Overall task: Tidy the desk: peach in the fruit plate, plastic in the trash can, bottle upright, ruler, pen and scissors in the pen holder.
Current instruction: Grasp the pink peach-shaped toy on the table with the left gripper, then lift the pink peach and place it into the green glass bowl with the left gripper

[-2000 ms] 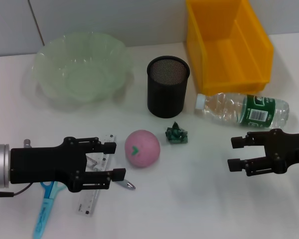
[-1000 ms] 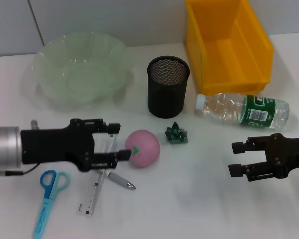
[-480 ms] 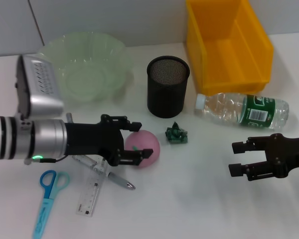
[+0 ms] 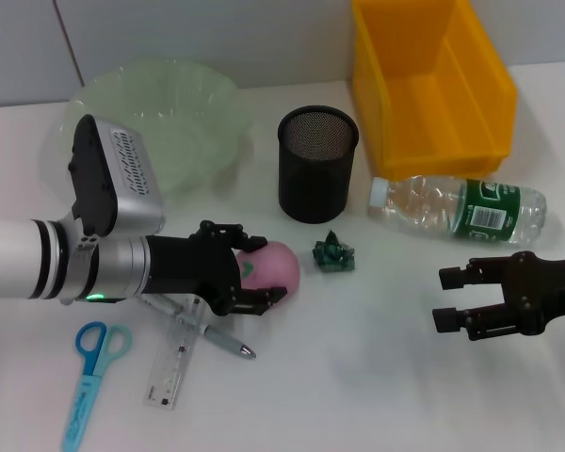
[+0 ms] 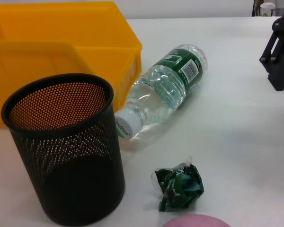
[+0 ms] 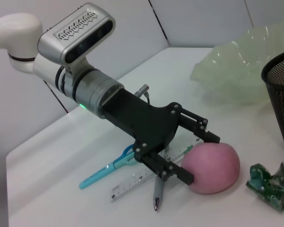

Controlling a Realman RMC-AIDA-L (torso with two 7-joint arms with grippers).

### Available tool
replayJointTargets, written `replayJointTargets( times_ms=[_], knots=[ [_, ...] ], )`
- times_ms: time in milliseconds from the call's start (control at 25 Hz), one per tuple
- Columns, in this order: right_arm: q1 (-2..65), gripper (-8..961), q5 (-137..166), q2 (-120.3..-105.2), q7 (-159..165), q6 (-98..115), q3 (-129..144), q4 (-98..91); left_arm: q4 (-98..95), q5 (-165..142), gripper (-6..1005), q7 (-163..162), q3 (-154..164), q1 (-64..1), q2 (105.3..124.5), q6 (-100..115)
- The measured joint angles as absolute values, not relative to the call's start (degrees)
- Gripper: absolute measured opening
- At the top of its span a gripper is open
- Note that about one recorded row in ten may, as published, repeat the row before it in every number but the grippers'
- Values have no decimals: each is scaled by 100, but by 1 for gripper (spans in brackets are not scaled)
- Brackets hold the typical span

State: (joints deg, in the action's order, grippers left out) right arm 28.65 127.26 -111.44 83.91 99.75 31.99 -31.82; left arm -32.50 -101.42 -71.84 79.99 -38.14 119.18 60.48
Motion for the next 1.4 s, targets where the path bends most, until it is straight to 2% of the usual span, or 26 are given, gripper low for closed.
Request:
replayJointTargets(
  times_ms=[280,560,680,800,880,960,1240,1400],
  knots=[
    [2867,815,12726,-11142,8401,9979,3206,-3181,-3327,-9952,603,-7206,8004,-3797,11917,6028],
    [2871,815,12726,-11135,8403,9978,3208,-3203,-3502,-9644,411,-7252,7994,-3650,11890,6244],
    [2867,815,12726,-11135,8403,9976,3208,-3223,-3970,-9128,369,-7277,7824,-3287,11850,6830],
    [2866,815,12726,-11135,8403,9975,3208,-3224,-3970,-9128,346,-7277,7824,-3287,11850,6830],
    [2864,815,12726,-11136,8403,9975,3208,-3226,-4349,-8005,331,-6625,7354,-2734,11871,6977],
    [2861,815,12726,-11139,8403,9975,3208,-3227,-4112,-7157,317,-5998,7248,-2612,11878,6708],
    [2855,816,12727,-11152,8402,10014,3207,-3235,-3292,-5764,258,-5075,7252,-2901,11883,5295],
    [2854,816,12727,-11155,8402,10021,3208,-3235,-2609,-5614,231,-5045,7235,-3454,11889,4198]
  ],
)
